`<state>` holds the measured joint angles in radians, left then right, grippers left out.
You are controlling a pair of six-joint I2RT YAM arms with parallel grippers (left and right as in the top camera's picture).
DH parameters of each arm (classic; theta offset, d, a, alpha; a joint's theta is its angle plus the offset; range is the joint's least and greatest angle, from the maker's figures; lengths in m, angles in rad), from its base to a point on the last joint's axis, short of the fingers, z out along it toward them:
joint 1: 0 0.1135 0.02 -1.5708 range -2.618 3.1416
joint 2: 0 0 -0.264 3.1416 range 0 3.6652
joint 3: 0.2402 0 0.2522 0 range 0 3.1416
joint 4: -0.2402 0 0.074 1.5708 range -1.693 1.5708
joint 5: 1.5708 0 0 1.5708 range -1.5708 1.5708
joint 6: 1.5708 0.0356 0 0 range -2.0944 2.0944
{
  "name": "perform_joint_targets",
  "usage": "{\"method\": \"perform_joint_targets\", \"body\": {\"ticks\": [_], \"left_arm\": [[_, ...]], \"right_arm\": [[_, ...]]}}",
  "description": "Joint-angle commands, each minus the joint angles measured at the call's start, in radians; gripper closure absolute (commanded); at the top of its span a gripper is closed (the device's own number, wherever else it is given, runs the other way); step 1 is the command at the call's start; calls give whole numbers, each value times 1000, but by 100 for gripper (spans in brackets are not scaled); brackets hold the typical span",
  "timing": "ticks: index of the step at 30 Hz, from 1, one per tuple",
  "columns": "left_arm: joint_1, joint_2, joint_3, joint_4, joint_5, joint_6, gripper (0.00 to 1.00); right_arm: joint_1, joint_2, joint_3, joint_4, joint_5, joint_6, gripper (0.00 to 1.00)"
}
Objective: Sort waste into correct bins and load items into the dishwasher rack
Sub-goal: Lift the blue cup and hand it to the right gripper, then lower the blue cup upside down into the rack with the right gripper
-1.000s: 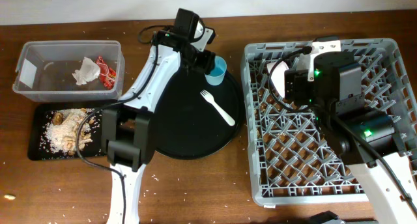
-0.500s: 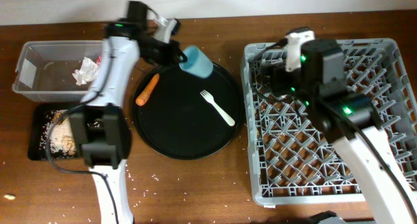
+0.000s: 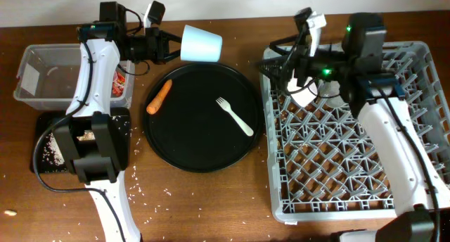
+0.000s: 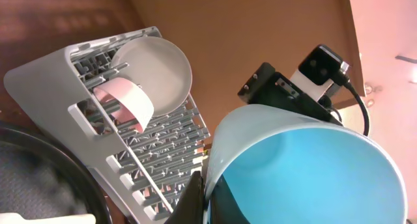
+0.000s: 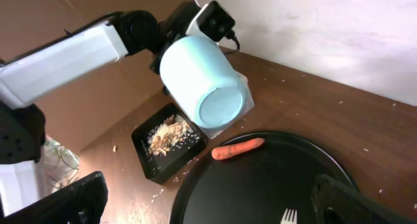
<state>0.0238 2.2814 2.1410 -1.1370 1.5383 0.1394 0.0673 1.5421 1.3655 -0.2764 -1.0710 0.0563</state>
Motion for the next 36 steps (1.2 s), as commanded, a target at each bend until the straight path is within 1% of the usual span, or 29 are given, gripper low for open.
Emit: {"method": "perform_joint_targets", "body": {"ticks": [1, 5, 8, 12, 17, 19, 21, 24, 25, 26, 28, 30, 31, 32, 33, 34, 36], "left_arm": [[-26, -34, 18, 9, 34, 21, 100], [-66, -34, 18, 14, 35, 20, 100], [-92, -34, 18, 14, 36, 20, 100], [-118, -34, 18, 13, 36, 19, 99], [-167, -34, 18, 14, 35, 19, 99], [-177, -34, 18, 14, 35, 19, 99], [-179, -34, 18, 13, 35, 19, 100], [-179, -34, 18, 14, 35, 19, 99], [-179, -34, 18, 13, 35, 19, 100], [-179, -34, 18, 14, 36, 19, 99], [-179, -34, 18, 14, 34, 19, 99], [-179, -34, 18, 14, 34, 19, 99], [-179, -34, 18, 14, 34, 19, 93], [-179, -34, 18, 14, 34, 19, 80], [-179, -34, 18, 14, 33, 19, 73], [-179, -34, 18, 14, 33, 19, 71], [-176, -34, 18, 21, 33, 19, 70]], "right_arm": [[41, 5, 10, 23, -63, -15, 0], [117, 56, 10, 87, -62, -25, 1], [130, 116, 10, 121, -63, -22, 1], [130, 143, 10, 155, -63, -22, 2], [130, 148, 10, 196, -61, -22, 9], [130, 148, 10, 196, -62, -22, 13], [130, 148, 10, 196, -62, -21, 22], [130, 148, 10, 195, -62, -21, 39], [130, 148, 10, 195, -62, -21, 42], [130, 148, 10, 195, -62, -21, 42], [130, 148, 10, 195, -63, -21, 46], [130, 148, 10, 195, -63, -21, 54], [129, 148, 10, 195, -63, -21, 55], [129, 148, 10, 195, -63, -21, 55], [128, 148, 10, 195, -63, -21, 56], [127, 148, 10, 194, -63, -20, 58], [114, 148, 10, 194, -77, 8, 62]]}}
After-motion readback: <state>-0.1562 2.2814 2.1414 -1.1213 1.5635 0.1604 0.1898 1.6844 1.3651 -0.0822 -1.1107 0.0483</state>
